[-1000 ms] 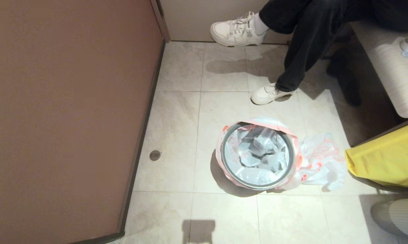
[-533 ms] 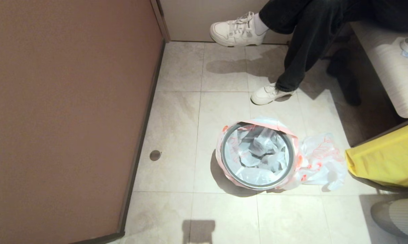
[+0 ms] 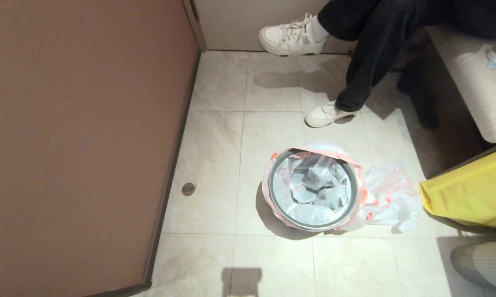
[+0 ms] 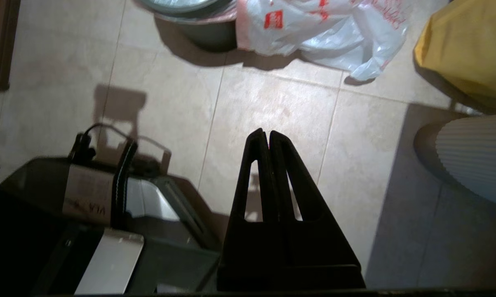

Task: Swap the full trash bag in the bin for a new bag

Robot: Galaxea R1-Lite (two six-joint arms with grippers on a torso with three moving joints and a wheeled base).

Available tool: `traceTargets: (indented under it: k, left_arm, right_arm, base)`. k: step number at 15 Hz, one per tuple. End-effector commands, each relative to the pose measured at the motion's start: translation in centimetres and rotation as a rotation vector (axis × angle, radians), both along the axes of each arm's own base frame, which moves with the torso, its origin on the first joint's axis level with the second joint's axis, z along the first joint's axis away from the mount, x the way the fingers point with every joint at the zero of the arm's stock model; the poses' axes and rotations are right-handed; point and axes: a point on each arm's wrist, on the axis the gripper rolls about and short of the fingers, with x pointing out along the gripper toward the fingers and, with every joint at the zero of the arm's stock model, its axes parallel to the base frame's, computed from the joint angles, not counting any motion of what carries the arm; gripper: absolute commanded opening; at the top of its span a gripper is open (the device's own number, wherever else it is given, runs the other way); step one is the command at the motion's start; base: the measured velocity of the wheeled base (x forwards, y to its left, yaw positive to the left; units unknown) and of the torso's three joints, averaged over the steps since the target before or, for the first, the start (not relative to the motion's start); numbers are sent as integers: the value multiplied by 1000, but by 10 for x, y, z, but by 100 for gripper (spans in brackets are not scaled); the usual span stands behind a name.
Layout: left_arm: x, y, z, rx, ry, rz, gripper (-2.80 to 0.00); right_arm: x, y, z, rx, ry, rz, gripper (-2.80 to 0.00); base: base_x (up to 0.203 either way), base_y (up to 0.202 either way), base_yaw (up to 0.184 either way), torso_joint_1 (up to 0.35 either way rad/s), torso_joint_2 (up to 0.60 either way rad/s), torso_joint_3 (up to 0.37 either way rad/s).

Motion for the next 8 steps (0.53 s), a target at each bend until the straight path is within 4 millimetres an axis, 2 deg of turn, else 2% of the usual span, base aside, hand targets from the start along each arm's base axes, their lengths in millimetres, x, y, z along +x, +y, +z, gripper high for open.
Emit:
traceTargets:
  k: [1, 4, 6, 8]
  left_arm:
    - [0, 0, 0, 1, 1, 0, -280]
    - [0, 0, 0, 1, 1, 1, -280]
    - [0, 0, 0, -2, 1, 2, -280]
    - [0, 0, 0, -2, 0, 3, -280]
  right_arm:
    - [0, -1, -16, 24, -123, -42, -280]
    - [0, -3, -37, 24, -214, -104, -280]
    - [7, -4, -50, 30, -179, -145, -280]
    - [19, -5, -60, 34, -247, -176, -280]
  base:
    - [0, 0, 0, 0, 0, 0]
    - [0, 0, 0, 0, 0, 0]
    - [0, 0, 0, 0, 0, 0]
    - [0, 0, 0, 0, 0, 0]
